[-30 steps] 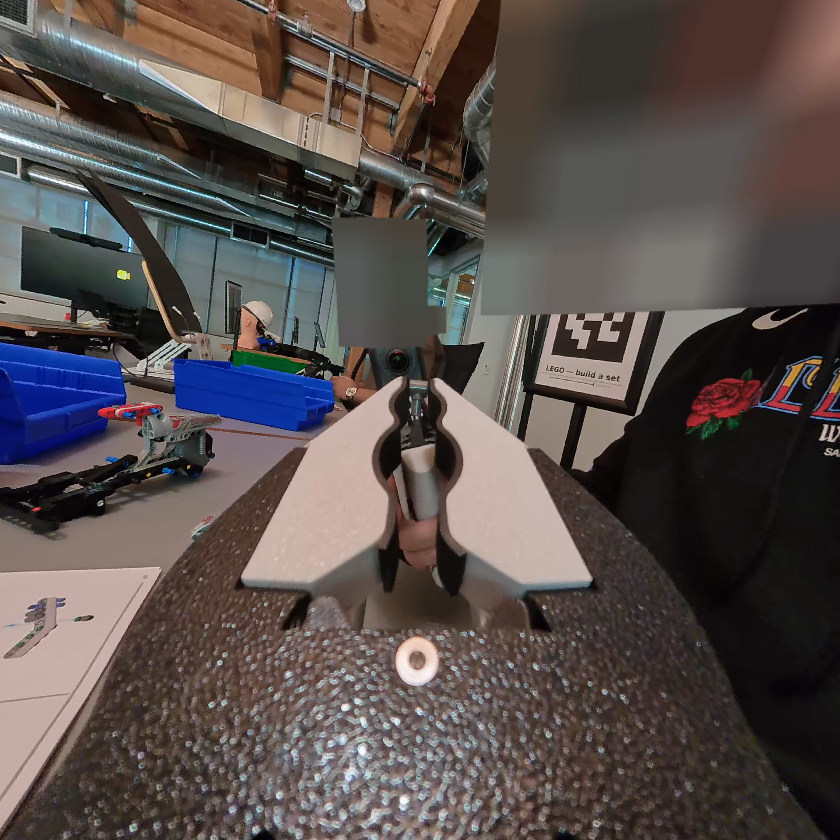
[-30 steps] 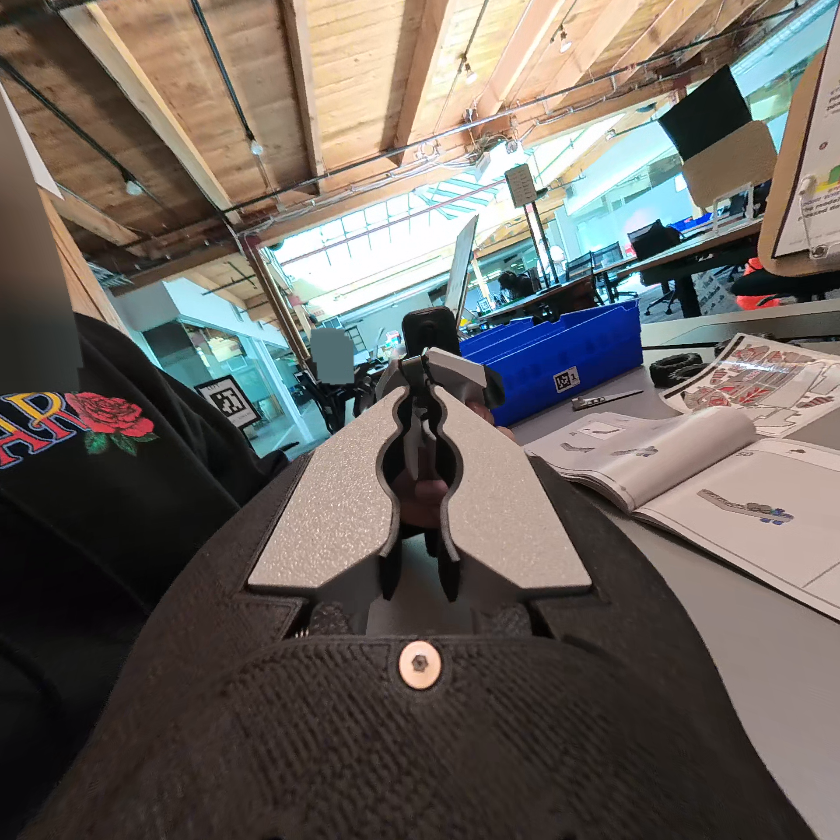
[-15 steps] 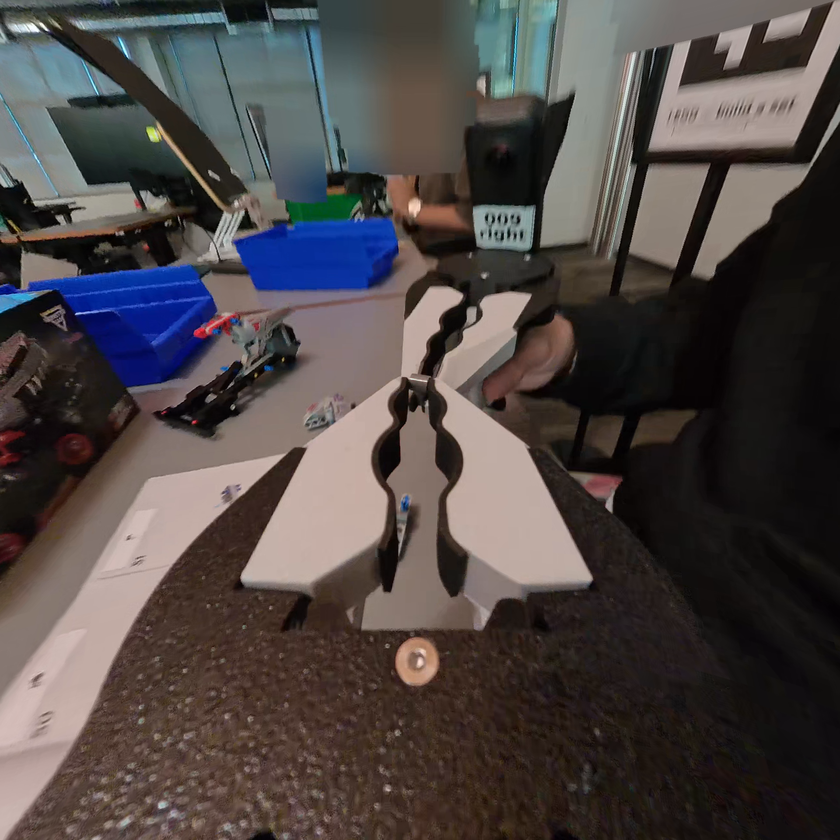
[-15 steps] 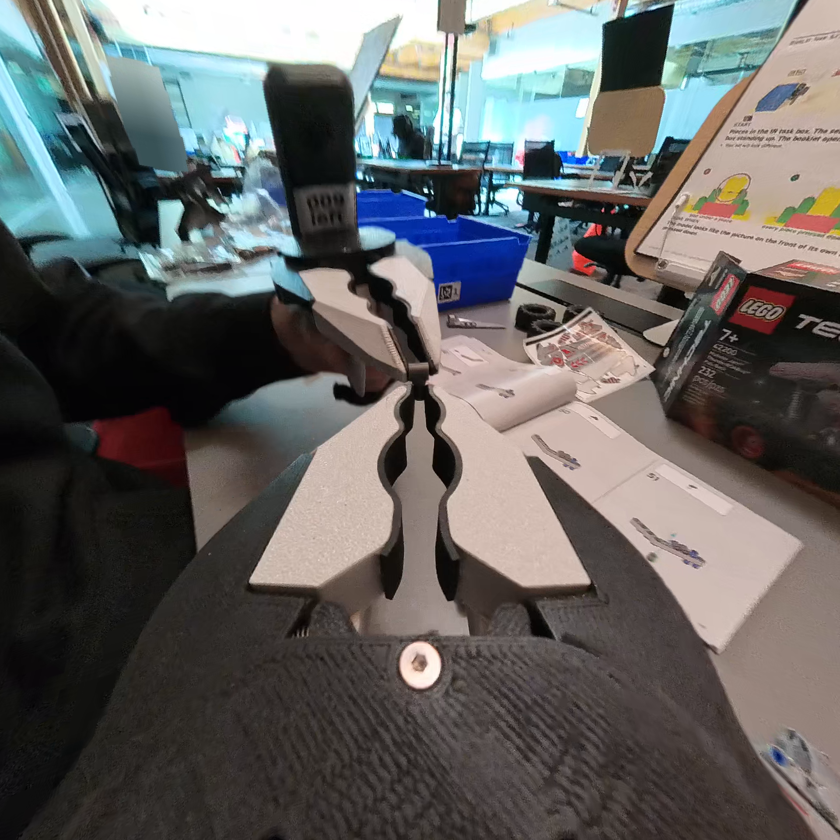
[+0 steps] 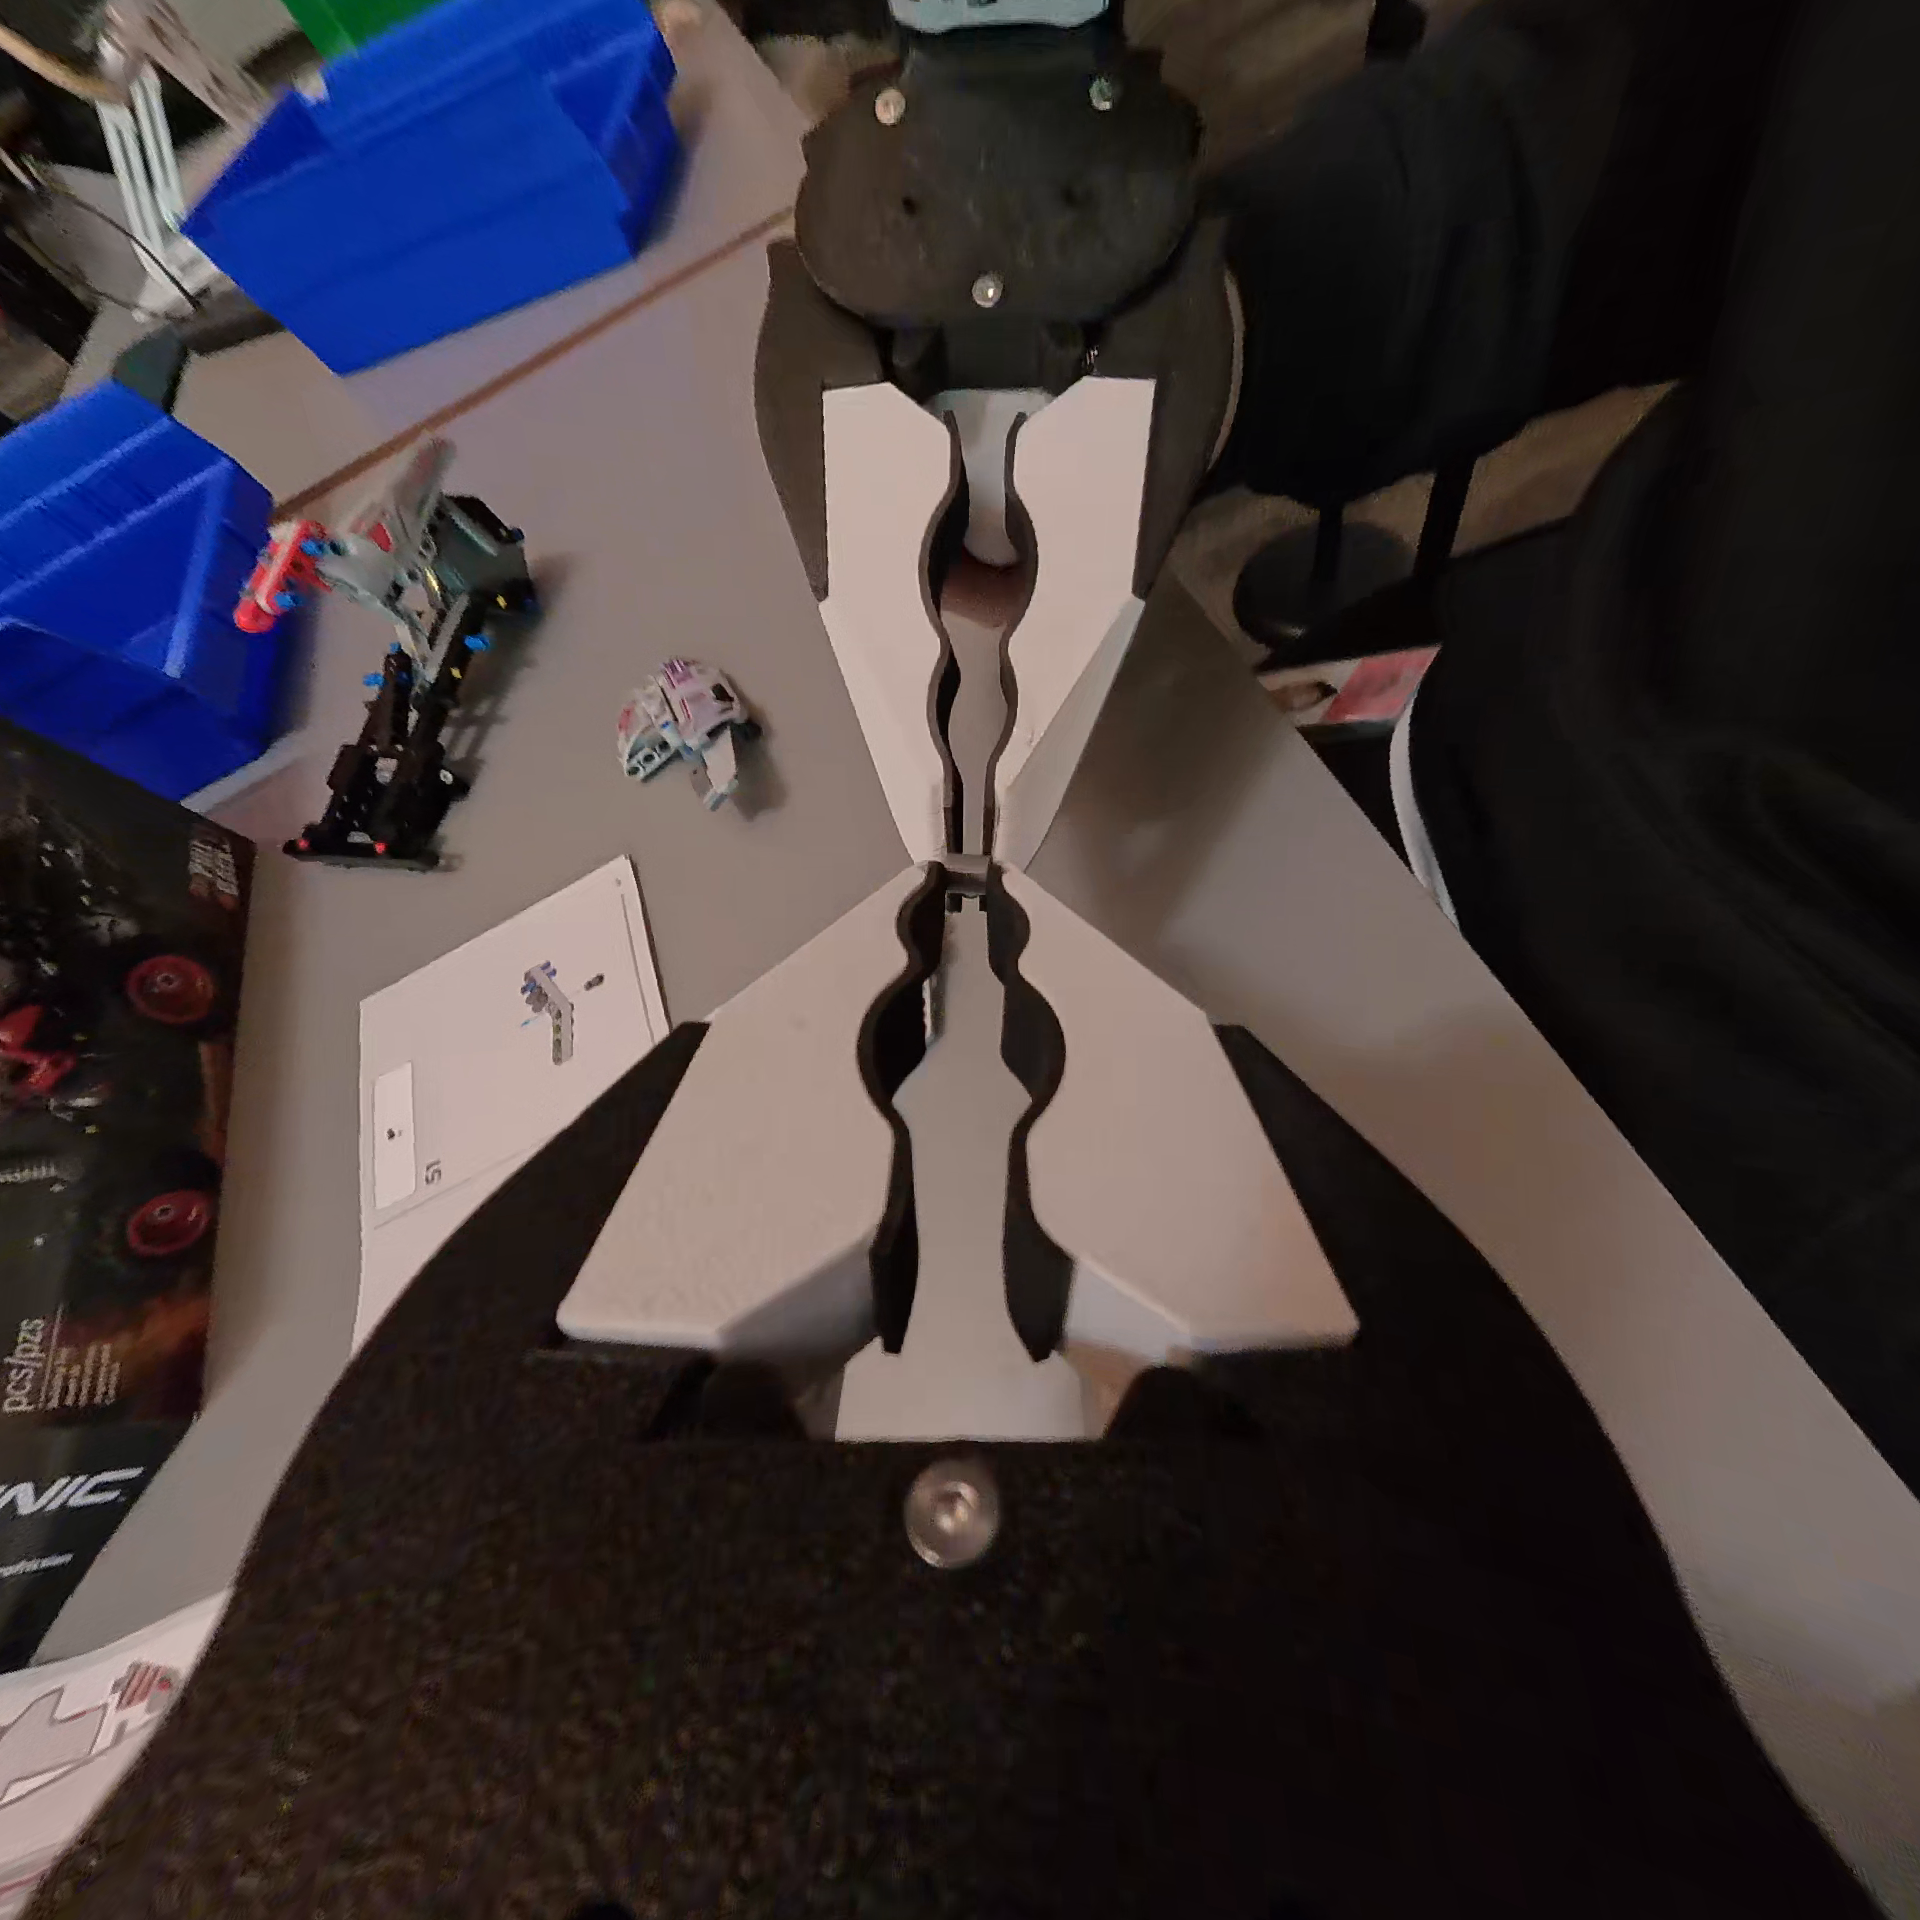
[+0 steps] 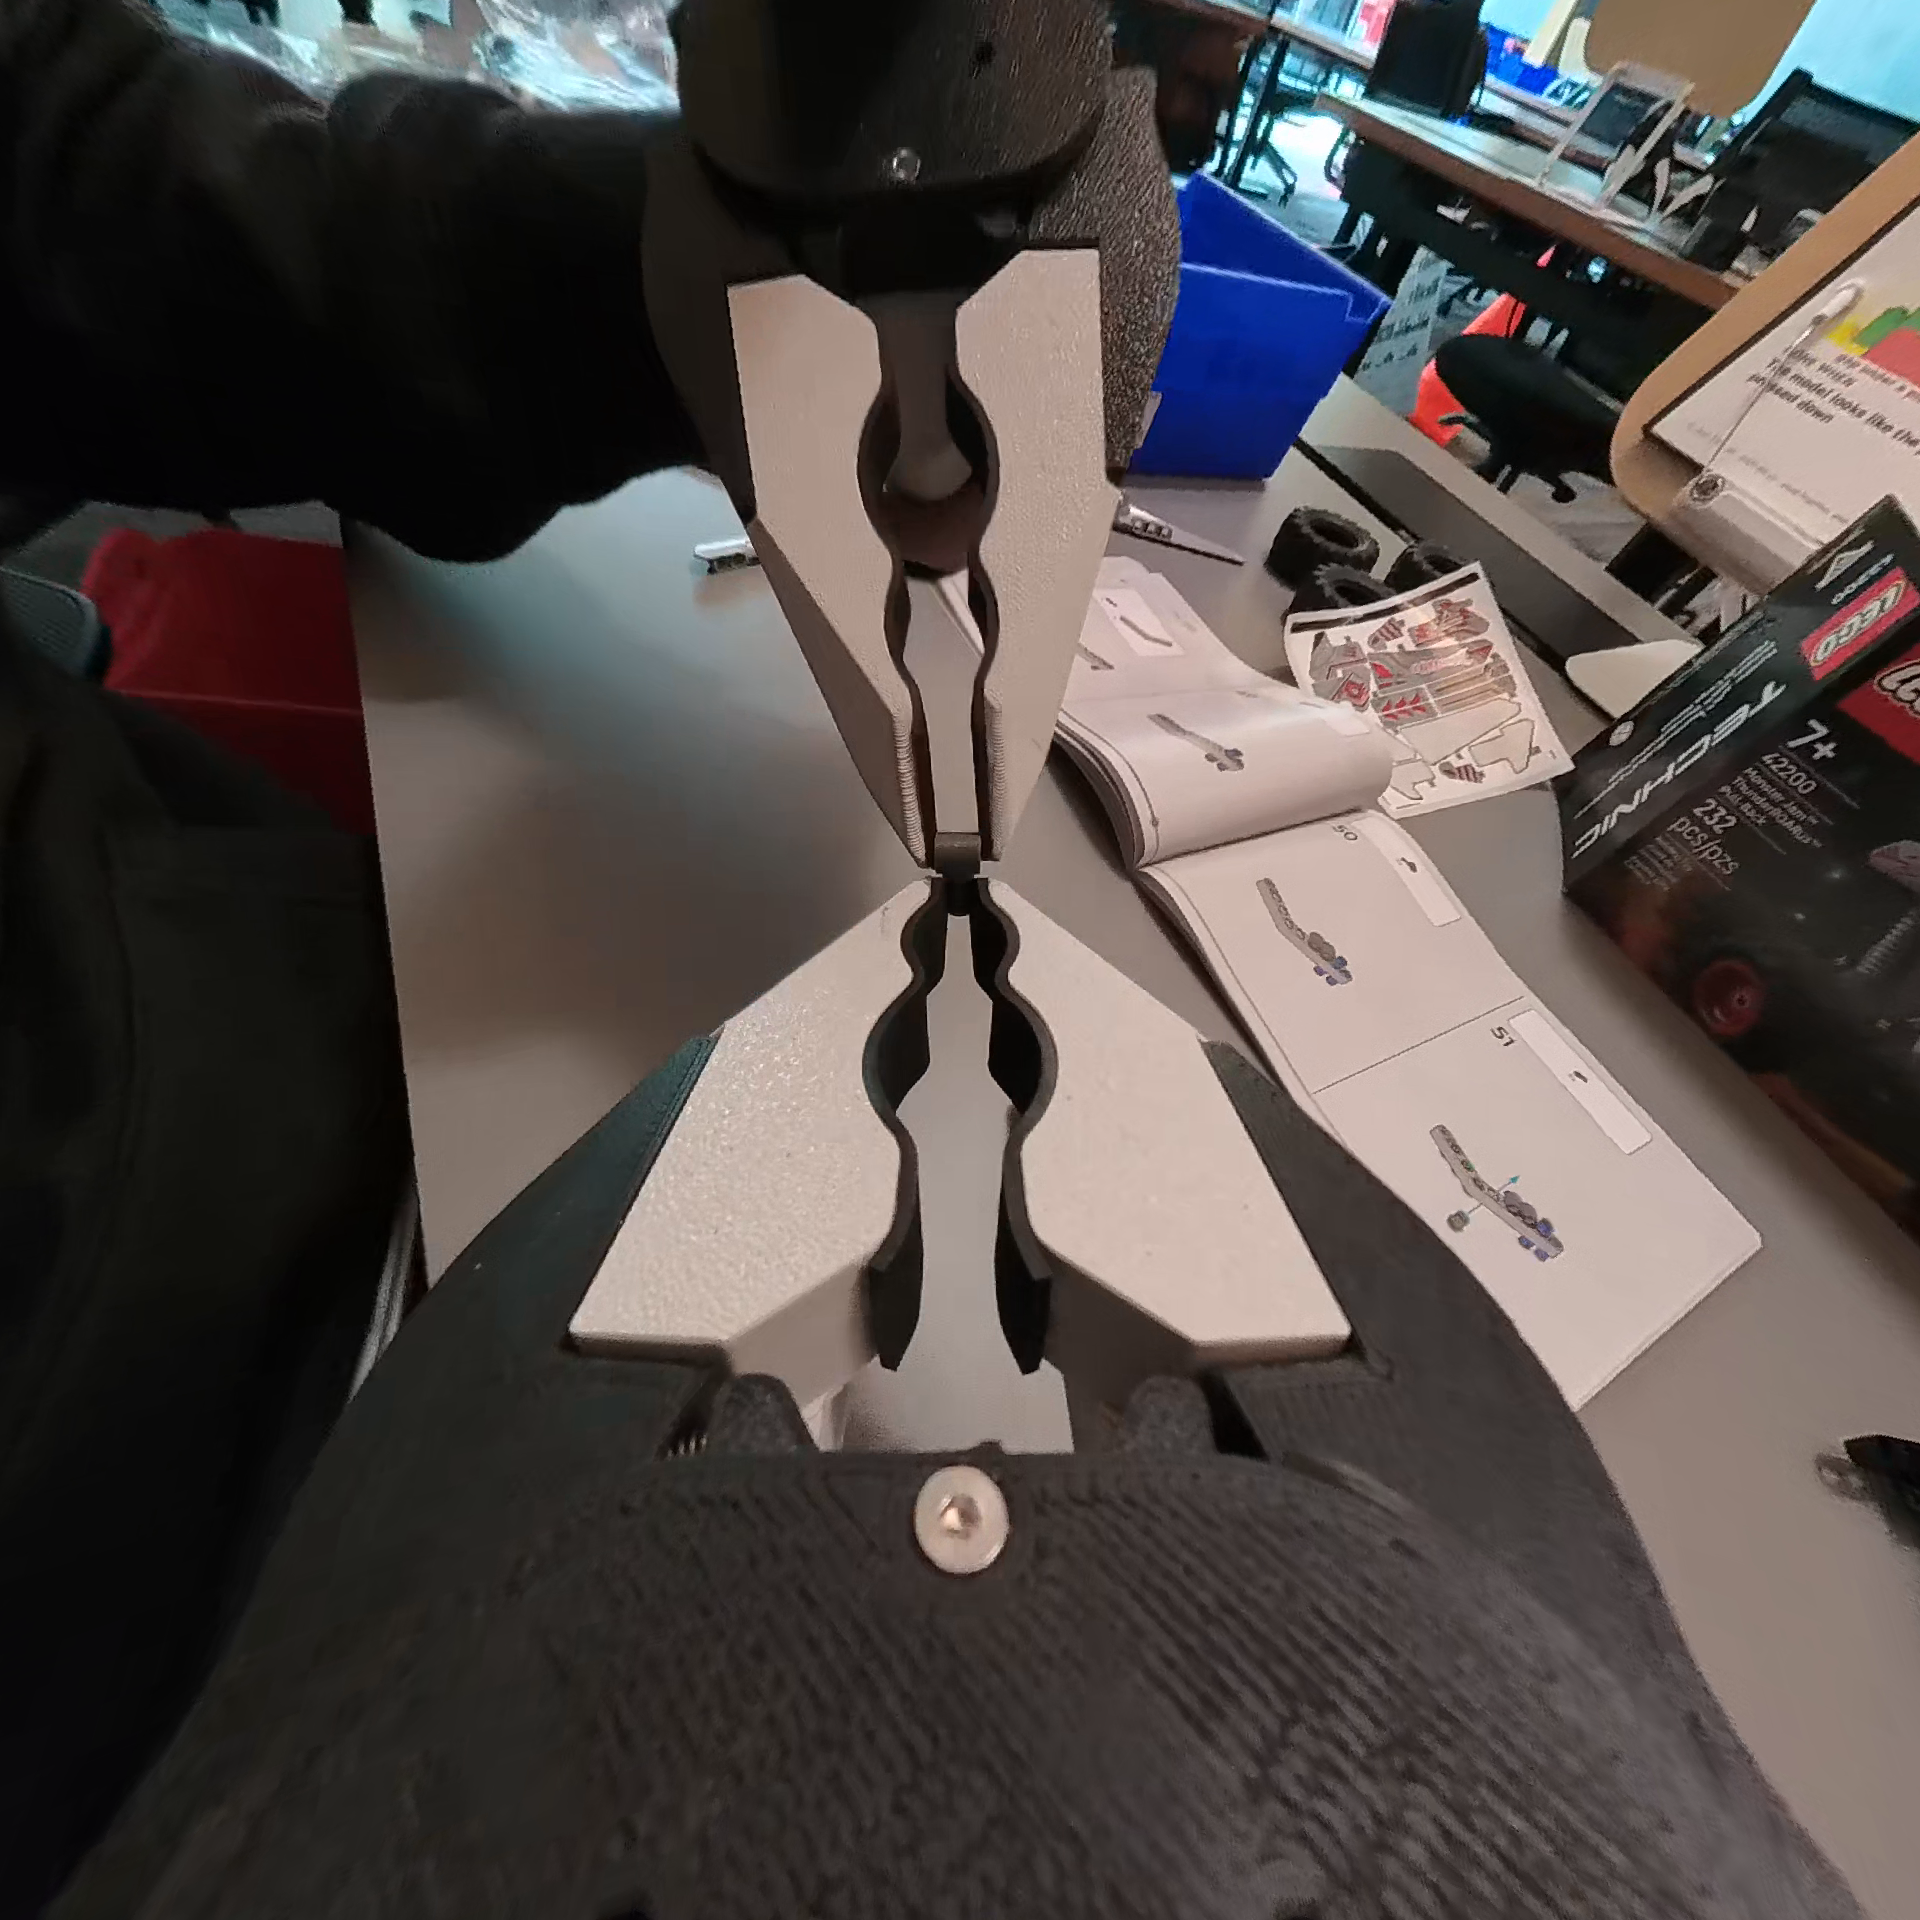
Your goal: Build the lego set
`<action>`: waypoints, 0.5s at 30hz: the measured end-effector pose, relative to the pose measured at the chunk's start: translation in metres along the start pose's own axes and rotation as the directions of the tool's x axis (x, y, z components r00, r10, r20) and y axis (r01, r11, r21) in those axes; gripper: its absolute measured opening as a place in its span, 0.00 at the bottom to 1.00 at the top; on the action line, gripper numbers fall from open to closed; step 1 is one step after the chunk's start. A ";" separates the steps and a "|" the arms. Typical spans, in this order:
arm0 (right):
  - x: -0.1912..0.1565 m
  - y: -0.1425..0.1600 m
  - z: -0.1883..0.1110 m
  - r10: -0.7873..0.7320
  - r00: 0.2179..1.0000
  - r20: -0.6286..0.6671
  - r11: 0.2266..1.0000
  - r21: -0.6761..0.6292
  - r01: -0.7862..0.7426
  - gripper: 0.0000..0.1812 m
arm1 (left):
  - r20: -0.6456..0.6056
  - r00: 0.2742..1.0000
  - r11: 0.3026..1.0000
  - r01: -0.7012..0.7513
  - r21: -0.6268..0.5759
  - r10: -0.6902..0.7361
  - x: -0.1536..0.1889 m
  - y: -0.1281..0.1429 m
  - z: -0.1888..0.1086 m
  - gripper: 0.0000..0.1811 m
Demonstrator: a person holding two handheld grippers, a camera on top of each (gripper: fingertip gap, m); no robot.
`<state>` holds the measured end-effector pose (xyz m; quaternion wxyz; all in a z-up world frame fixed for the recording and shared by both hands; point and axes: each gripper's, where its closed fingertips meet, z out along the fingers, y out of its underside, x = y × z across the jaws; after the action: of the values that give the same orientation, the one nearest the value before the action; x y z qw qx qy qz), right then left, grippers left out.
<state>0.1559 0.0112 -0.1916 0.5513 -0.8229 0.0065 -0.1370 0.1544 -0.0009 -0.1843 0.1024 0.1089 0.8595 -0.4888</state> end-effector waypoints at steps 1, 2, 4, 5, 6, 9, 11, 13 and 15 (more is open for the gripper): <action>0.000 0.002 0.001 0.002 1.000 0.001 1.000 -0.002 -0.002 0.02 | -0.004 1.000 1.000 0.010 -0.022 -0.010 0.000 0.002 0.001 0.03; 0.000 0.003 0.001 0.009 1.000 0.002 1.000 0.001 -0.009 0.02 | -0.007 1.000 0.999 0.024 -0.032 -0.025 0.000 0.003 0.002 0.03; 0.009 0.009 -0.003 0.041 0.999 -0.021 0.999 -0.018 -0.041 0.10 | 0.002 0.998 0.997 0.067 -0.024 -0.067 -0.005 0.005 0.004 0.03; 0.017 0.015 -0.008 0.058 0.997 -0.047 0.997 -0.046 -0.060 0.16 | 0.001 0.995 0.995 0.098 -0.023 -0.098 -0.008 0.009 0.005 0.03; 0.022 0.023 -0.012 0.078 0.995 -0.057 0.993 -0.081 -0.082 0.17 | 0.002 0.991 0.991 0.135 -0.025 -0.135 -0.012 0.014 0.006 0.03; 0.028 0.054 -0.017 0.187 0.982 -0.036 0.964 -0.186 -0.190 0.17 | -0.026 0.980 0.980 0.197 0.002 -0.197 -0.019 0.022 0.015 0.03; 0.032 0.067 -0.012 0.224 0.974 -0.036 0.954 -0.198 -0.226 0.17 | -0.075 0.976 0.978 0.206 0.009 -0.205 -0.019 0.025 0.023 0.03; 0.028 0.075 -0.005 0.235 0.972 -0.003 0.950 -0.210 -0.230 0.15 | -0.085 0.978 0.981 0.190 -0.027 -0.192 -0.021 0.035 0.032 0.03; 0.027 0.083 0.000 0.213 0.977 0.003 0.943 -0.262 -0.205 0.17 | -0.092 0.980 0.984 0.172 -0.046 -0.176 -0.021 0.044 0.038 0.03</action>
<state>0.1934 -0.0256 -0.2612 0.4500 -0.8849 0.1028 -0.0626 0.1896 -0.0139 -0.2331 0.0199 0.0549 0.8787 -0.4739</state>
